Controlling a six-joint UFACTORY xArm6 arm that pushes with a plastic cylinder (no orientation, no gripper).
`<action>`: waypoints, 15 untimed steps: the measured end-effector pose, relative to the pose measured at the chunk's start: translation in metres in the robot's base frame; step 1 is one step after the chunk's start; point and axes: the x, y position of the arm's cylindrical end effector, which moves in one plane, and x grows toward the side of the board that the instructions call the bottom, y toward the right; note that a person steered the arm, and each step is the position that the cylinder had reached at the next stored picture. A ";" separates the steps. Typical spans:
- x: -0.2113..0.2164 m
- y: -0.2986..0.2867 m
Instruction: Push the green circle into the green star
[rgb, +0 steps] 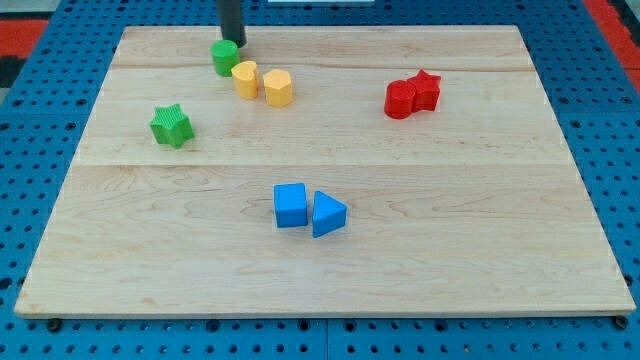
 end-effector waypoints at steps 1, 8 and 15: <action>0.000 -0.006; 0.052 -0.005; 0.092 0.000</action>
